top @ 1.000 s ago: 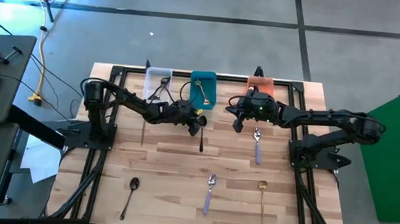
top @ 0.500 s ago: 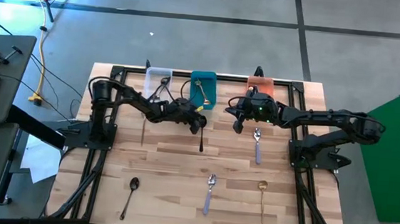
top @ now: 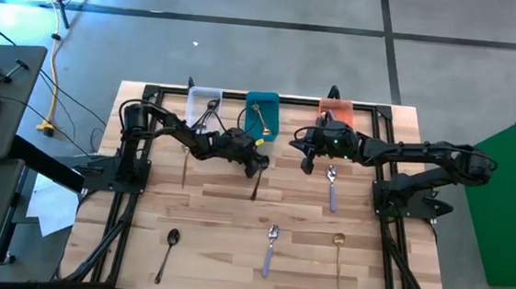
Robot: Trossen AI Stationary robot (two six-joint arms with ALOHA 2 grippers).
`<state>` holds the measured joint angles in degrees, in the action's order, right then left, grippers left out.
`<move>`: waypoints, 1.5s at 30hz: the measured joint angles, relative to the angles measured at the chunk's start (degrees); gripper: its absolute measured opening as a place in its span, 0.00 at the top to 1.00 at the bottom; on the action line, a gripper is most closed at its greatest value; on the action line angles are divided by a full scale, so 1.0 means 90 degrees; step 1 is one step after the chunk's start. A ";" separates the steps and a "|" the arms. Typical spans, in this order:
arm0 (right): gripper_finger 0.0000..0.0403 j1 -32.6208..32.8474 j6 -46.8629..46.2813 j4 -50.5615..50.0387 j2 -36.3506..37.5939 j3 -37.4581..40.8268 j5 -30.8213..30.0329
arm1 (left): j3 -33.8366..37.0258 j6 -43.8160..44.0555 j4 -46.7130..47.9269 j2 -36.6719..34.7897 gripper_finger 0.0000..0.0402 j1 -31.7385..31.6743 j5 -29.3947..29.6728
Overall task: Sort silverware by color (type)
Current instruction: Put the top black spoon into the transparent bin
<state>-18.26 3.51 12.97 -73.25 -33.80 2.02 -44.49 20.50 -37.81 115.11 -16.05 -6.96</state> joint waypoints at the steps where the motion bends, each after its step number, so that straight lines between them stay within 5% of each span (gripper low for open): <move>1: 1.00 0.0000 0.0000 0.0000 0.0000 0.0000 -0.0002 | 0.0000 -0.0001 -0.0007 -0.0002 0.97 -0.0009 -0.0078; 11: 1.00 0.0000 0.0002 -0.0030 -0.0002 -0.0002 -0.0002 | 0.0017 -0.0458 0.0629 -0.1088 1.00 -0.0132 -0.0041; 23: 1.00 0.0000 0.0046 -0.0049 -0.0002 -0.0005 -0.0002 | 0.0022 -0.1203 0.3962 -0.4104 1.00 -0.0720 0.0771; 30: 1.00 0.0000 0.0046 -0.0046 -0.0002 -0.0005 -0.0003 | 0.0022 -0.1198 0.5213 -0.5267 1.00 -0.1675 0.0882; 45: 1.00 0.0000 0.0046 -0.0034 -0.0002 -0.0005 -0.0005 | 0.0018 -0.1867 0.5319 -0.4834 1.00 -0.3893 0.0684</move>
<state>-18.26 3.92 12.67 -73.28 -33.85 1.98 -44.33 3.70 10.06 71.61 -51.09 -0.81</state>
